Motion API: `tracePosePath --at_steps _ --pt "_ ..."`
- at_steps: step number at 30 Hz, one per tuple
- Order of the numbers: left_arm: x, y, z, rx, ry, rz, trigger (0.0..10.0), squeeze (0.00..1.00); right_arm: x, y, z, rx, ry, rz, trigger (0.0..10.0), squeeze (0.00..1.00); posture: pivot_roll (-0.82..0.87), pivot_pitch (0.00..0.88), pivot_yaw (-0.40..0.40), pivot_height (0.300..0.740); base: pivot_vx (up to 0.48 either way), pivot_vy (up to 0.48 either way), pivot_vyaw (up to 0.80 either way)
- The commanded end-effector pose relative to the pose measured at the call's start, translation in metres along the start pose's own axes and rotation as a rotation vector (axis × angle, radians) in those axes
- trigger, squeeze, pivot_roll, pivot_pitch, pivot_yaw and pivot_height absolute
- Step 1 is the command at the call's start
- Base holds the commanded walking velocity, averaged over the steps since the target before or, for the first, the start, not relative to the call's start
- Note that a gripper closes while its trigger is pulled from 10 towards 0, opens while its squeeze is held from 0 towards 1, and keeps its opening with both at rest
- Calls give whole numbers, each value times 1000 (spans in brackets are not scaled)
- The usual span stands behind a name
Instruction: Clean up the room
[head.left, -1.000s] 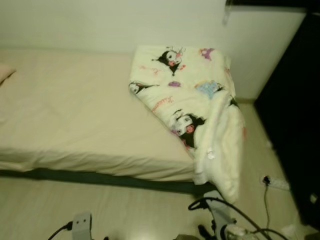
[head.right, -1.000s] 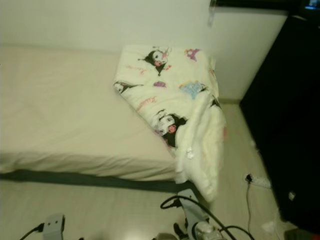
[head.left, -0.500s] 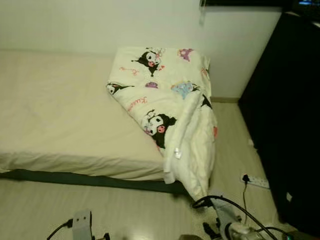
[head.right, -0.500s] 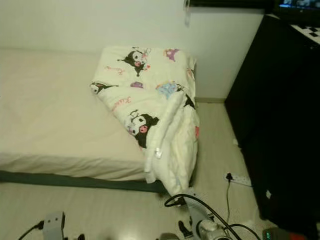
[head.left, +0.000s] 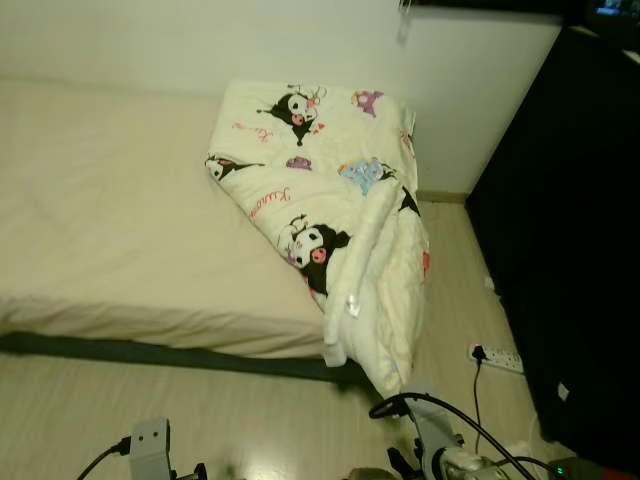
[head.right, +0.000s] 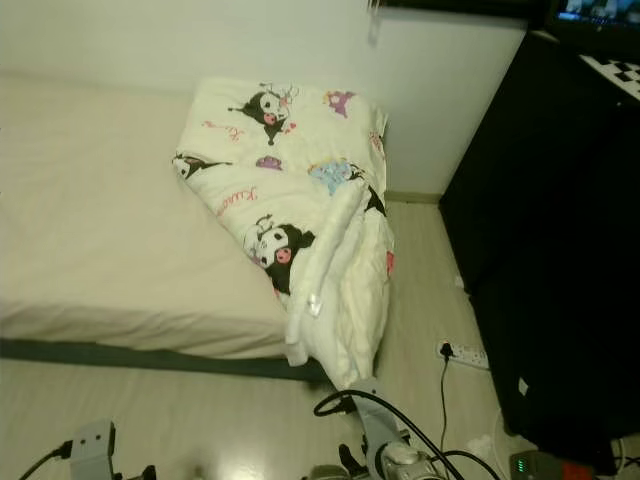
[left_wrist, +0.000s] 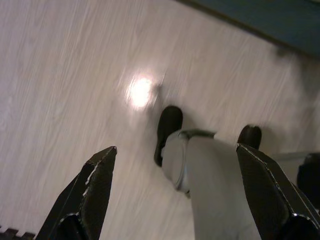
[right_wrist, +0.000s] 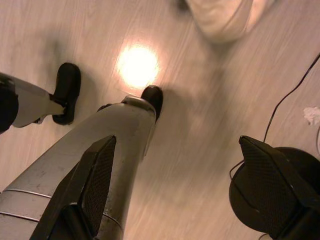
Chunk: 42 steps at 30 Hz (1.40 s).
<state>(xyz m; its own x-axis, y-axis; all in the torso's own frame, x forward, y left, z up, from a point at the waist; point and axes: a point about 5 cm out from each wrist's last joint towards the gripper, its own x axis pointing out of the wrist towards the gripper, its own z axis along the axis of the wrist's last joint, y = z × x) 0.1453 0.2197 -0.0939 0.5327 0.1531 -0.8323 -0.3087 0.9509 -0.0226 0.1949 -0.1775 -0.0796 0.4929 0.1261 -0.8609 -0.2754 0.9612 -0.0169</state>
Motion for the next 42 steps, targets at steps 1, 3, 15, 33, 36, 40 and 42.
tracePosePath --at_steps 1,3,15,33,36,40,42 --pt "-1 2 -2 -4 2 2 10000 0 -1 -1 -5 4 10 -4 10000 0 -63 9 27 740 360 0 0" --pt "-1 3 -1 -3 -1 1 10000 0 -1 -1 -5 5 8 -4 10000 0 -63 4 27 740 356 0 0" --pt "-1 3 -1 4 0 -3 10000 0 -1 -2 -3 3 0 -4 10000 0 -64 0 27 740 331 0 0" --pt "-2 9 0 -7 -24 24 10000 0 -10 -32 88 236 -359 -94 10000 0 -61 18 34 740 0 0 -311" --pt "-1 12 3 -10 -37 32 10000 0 -19 -43 123 266 -485 -102 10000 0 -65 21 41 740 0 0 -800" --pt "-1 17 11 -14 -61 52 10000 0 -44 -51 190 278 -709 -52 10000 0 -69 23 46 740 0 0 -166" --pt "-1 18 13 -20 -70 56 10000 0 -47 -48 200 249 -734 -34 10000 0 -67 24 45 740 0 0 0"
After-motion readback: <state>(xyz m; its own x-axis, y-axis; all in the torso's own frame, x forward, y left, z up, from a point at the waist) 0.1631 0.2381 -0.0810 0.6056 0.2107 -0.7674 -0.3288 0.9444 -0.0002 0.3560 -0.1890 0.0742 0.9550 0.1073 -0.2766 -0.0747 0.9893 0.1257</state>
